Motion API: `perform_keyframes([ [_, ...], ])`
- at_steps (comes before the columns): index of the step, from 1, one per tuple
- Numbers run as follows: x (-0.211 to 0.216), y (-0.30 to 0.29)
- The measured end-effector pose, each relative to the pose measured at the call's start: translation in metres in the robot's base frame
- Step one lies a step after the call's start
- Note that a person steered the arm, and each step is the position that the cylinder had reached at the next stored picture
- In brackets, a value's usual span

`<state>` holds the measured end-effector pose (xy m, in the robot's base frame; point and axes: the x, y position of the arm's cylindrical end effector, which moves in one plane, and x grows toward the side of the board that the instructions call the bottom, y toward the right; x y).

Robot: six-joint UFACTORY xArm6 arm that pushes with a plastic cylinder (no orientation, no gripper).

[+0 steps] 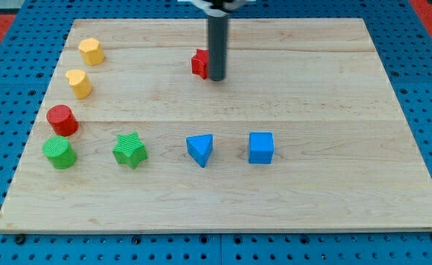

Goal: Place the red star to the top of the yellow hexagon

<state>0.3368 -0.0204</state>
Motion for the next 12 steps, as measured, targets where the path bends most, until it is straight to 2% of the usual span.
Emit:
perform_keyframes([
  [1,-0.05,-0.024],
  [2,-0.067,-0.035],
  [3,-0.075,0.02],
  [4,-0.1,-0.02],
  [5,-0.098,-0.088],
  [7,-0.099,-0.175],
  [8,-0.099,-0.161],
  [9,-0.104,-0.03],
  [10,-0.104,0.06],
  [11,-0.109,0.112],
  [12,-0.109,0.112],
])
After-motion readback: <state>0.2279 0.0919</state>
